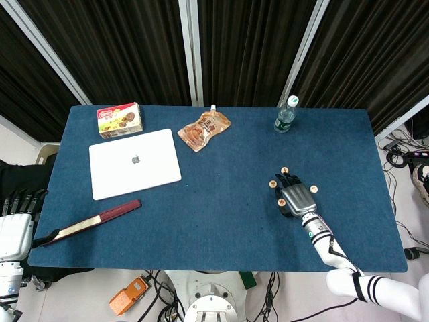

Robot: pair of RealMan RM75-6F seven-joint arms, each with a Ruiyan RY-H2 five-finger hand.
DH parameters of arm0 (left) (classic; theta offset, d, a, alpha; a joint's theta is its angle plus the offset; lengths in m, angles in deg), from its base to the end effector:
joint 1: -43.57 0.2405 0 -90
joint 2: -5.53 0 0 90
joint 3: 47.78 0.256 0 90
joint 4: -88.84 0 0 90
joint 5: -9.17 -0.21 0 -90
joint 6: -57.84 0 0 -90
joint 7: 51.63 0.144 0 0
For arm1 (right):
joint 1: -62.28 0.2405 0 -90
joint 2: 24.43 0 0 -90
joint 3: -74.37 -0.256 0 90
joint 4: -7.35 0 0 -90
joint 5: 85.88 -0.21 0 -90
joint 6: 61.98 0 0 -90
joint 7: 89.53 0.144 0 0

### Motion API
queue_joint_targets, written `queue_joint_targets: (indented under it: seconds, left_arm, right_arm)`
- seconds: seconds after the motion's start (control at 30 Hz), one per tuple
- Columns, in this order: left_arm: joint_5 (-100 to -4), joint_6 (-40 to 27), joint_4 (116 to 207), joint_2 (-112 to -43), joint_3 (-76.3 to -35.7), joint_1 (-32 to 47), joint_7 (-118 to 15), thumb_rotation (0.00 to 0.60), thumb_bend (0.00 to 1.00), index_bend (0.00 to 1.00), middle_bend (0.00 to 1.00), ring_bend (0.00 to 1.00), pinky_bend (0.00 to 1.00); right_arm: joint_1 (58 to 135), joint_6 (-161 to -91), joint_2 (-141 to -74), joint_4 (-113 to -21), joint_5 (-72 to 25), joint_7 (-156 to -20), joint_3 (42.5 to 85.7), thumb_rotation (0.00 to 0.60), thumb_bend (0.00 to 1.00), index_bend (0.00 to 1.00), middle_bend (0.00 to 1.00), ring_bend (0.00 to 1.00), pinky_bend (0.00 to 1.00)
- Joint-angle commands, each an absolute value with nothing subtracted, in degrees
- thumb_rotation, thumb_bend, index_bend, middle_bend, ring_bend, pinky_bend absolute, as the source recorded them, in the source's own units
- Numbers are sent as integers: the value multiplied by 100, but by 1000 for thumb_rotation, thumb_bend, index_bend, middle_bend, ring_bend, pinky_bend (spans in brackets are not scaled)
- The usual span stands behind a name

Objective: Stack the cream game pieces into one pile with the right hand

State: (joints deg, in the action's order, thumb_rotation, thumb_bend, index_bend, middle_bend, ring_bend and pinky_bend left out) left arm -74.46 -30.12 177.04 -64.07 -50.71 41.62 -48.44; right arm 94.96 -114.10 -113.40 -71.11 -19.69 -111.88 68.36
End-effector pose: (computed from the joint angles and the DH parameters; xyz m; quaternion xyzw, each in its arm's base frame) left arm -0.3279 0.1651 0.1437 -0.5669 -0.3878 -0.3708 0.6252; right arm -0.2358 -0.3093 -0.0237 0.7567 -0.3913 0.2638 0.4524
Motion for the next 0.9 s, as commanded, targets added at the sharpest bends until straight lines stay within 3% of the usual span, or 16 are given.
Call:
queue_joint_targets:
  seconds: [0.03,0.37,0.57,0.9]
  left_arm:
    - [-7441,-3003,17694,-6416,-5073,4160,-4842,600,0,166,160,94,31]
    - [-7411,-2976,17666,-6421,-5100,4146,-4857,600,0,166,161,93,31]
    - [-7407,-2972,17673,-6401,-5106,4145,-4855,600,0,166,161,94,31]
    - [-7384,-2920,17738,-6399,-5098,4128,-4771,600,0,166,161,94,31]
  right_arm:
    - [9491,-11423,-11332,-7107,-1978,-11167,6842,600,411,521,113,52,161]
    - [9516,-11475,-11329,-7056,-1983,-10980,6800,600,438,613,160,80,181]
    - [9667,-11486,-11220,-7124,-2104,-10884,6516,600,438,609,160,81,182]
    - [10248,-10856,-11402,-6825,-2976,-11345,6230,600,438,577,160,81,182]
